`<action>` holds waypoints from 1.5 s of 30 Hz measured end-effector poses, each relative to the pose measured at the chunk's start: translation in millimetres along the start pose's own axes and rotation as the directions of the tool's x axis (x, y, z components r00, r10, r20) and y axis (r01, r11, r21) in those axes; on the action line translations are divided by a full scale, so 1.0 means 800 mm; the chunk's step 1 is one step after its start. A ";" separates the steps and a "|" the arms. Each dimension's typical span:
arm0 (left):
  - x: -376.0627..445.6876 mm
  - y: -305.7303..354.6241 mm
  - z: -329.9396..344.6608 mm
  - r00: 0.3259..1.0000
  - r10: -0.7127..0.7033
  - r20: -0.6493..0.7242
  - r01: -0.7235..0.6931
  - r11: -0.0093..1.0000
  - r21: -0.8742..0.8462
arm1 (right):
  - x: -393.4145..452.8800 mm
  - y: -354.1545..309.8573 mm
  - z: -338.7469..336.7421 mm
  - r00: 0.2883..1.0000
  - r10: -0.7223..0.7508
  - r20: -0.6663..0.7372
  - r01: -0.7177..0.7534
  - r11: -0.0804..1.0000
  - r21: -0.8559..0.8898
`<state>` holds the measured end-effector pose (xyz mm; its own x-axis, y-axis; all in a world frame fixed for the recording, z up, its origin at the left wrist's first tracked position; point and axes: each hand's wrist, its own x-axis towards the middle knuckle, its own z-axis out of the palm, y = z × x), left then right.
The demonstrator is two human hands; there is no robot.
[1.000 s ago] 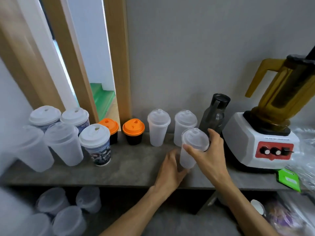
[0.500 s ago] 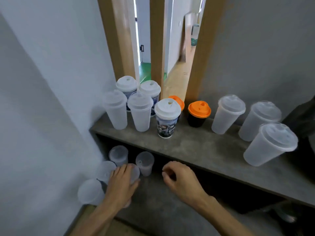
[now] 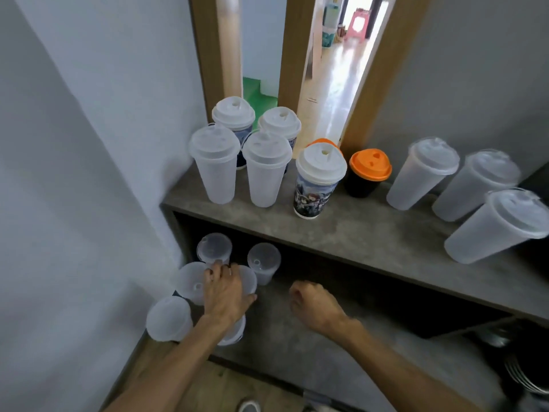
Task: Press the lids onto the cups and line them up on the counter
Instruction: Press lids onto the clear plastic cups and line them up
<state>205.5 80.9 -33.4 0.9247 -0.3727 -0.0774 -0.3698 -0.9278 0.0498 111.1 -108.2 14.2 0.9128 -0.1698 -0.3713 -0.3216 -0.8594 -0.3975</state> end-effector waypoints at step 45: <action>0.051 0.285 -0.196 0.916 0.303 -0.263 -0.332 0.205 -0.921 | -0.085 0.093 -0.301 0.794 0.298 -0.529 0.230 0.658 0.717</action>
<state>173.2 -143.4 131.0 0.7591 -0.6176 0.2057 -0.2992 -0.0504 0.9529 85.6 -276.5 212.0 0.7623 -0.6465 0.0305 -0.1819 -0.2593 -0.9485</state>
